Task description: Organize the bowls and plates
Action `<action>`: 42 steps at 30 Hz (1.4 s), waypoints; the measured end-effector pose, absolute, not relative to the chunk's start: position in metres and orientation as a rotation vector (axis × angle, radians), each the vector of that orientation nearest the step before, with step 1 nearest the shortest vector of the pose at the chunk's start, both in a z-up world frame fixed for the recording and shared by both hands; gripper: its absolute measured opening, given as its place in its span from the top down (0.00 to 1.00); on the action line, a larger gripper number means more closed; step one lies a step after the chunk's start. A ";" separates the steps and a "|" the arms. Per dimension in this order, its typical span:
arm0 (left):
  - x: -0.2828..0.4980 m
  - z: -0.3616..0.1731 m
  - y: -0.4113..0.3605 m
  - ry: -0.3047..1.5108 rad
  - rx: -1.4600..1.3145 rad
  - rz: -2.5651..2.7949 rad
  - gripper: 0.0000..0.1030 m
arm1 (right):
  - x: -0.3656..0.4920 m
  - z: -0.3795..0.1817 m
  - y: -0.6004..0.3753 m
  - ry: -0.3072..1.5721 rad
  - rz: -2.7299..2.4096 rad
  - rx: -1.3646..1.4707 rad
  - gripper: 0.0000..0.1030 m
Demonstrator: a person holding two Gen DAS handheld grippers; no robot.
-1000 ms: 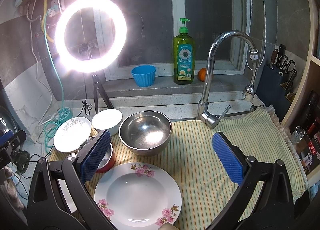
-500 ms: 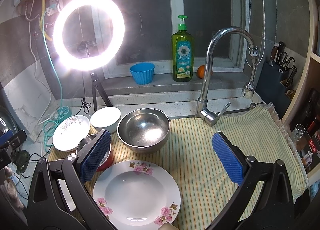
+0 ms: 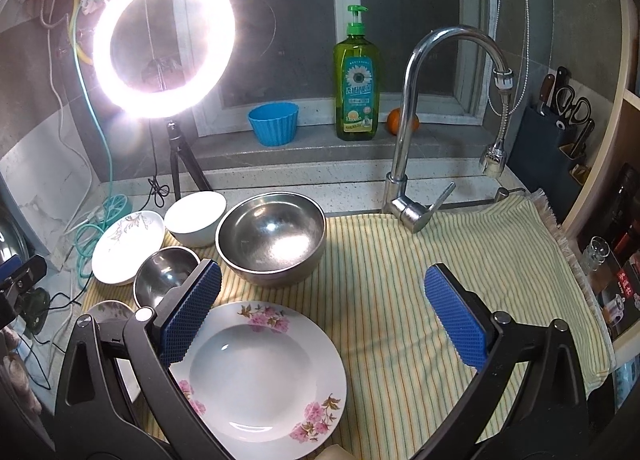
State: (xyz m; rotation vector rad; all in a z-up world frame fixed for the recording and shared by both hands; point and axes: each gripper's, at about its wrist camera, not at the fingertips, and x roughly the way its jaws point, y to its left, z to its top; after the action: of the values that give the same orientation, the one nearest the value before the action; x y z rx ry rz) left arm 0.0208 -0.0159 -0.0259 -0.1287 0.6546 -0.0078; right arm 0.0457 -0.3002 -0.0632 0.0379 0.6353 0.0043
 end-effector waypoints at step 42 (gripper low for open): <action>0.067 -0.149 -0.079 1.145 -0.264 -0.320 0.69 | 0.085 -0.196 -0.362 1.126 0.249 0.294 0.75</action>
State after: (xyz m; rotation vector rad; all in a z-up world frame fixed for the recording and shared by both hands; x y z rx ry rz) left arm 0.0665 -0.0792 -0.1488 -0.2636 1.1449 -0.3204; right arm 0.0854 -0.3625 -0.1956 0.2940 1.1256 0.2489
